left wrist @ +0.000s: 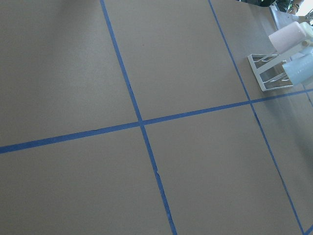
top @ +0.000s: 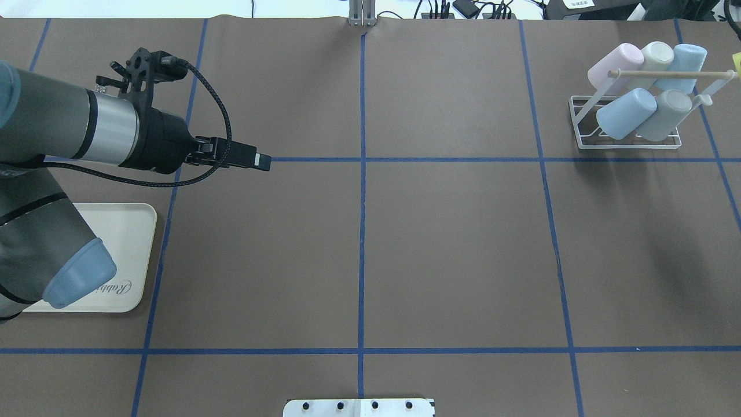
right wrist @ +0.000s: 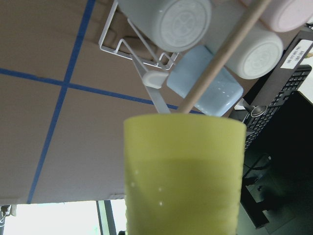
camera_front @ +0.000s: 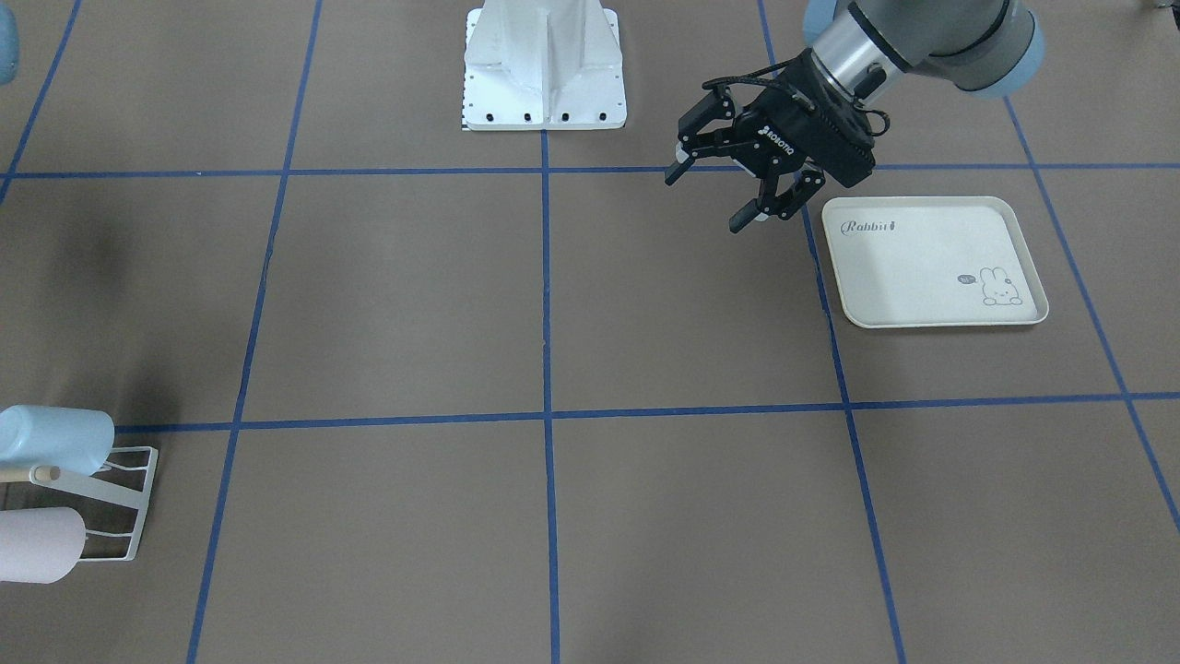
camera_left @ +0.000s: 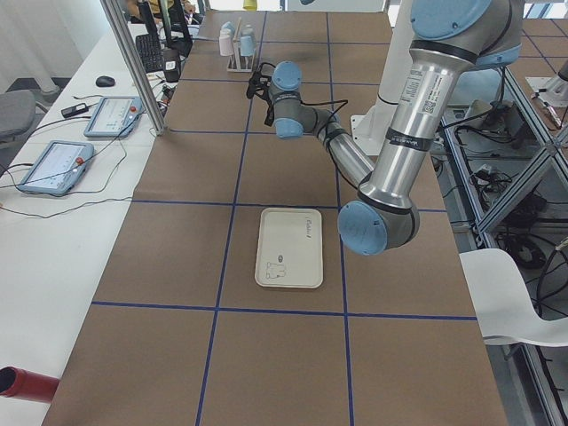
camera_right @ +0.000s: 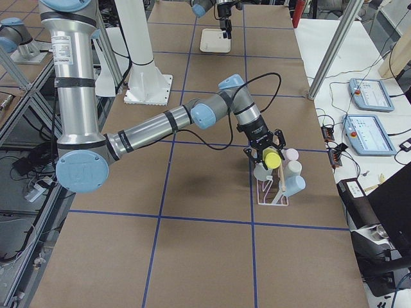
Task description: Transfer IKEA cup to right arm and place on rack
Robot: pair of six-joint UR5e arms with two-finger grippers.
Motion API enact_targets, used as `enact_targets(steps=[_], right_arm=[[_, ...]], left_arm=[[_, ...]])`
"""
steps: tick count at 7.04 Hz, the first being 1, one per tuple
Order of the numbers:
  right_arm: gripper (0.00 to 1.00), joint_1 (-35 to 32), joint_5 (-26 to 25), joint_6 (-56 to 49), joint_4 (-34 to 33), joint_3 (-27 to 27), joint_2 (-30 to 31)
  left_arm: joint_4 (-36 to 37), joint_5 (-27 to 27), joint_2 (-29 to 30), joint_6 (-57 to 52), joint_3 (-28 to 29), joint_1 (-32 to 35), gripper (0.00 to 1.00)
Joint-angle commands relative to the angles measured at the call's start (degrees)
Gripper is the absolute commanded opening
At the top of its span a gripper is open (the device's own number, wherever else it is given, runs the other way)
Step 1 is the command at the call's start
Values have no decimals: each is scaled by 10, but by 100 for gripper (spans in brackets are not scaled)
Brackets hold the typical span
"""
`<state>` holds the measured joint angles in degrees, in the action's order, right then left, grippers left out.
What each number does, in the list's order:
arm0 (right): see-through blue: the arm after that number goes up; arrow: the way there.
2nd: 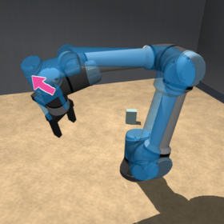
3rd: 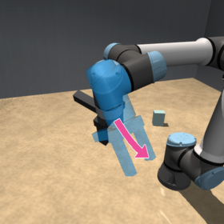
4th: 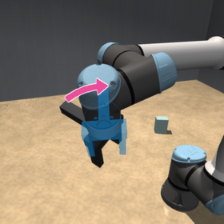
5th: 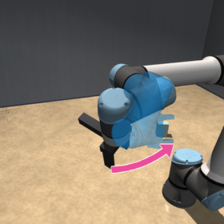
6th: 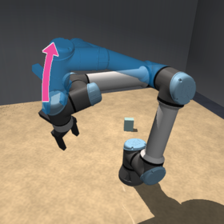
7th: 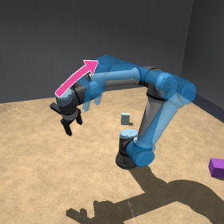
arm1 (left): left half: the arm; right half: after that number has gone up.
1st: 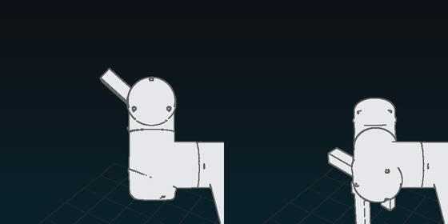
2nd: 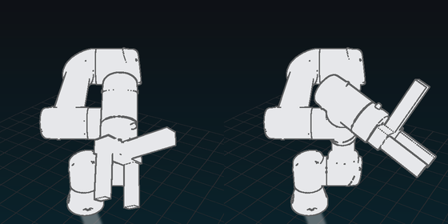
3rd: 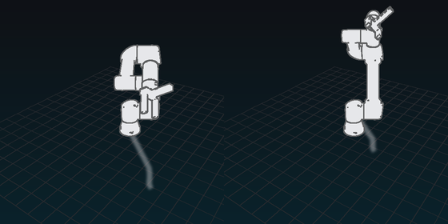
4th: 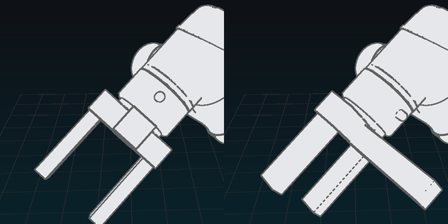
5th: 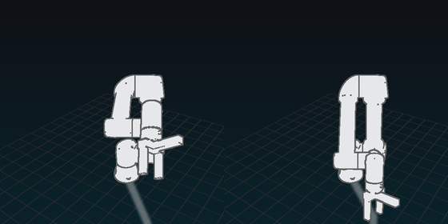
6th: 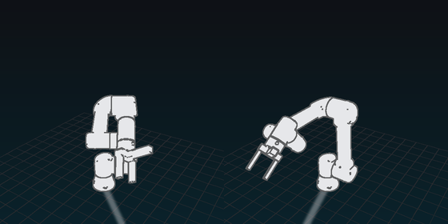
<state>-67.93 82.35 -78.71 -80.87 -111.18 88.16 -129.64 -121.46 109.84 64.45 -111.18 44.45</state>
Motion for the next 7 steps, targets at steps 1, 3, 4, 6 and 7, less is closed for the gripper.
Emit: enact_targets(steps=[1, 3, 4, 6, 7], right_arm=[[0, 47, -68, -34, -1, 2, 20], [0, 76, -137, -87, -2, 8, 24], [0, 77, -156, -107, 0, 19, 20], [0, 96, -194, -108, 0, 35, 11], [0, 111, -225, -102, 0, 46, 10]], left_arm=[[0, 0, 0, 1, 2, -2, 100], [0, 1, -1, 7, 1, -2, 100], [0, 14, 0, 16, 0, -3, 100], [-1, 16, -1, 21, -2, -5, 100], [-5, 16, -2, 22, -2, -5, 100]])
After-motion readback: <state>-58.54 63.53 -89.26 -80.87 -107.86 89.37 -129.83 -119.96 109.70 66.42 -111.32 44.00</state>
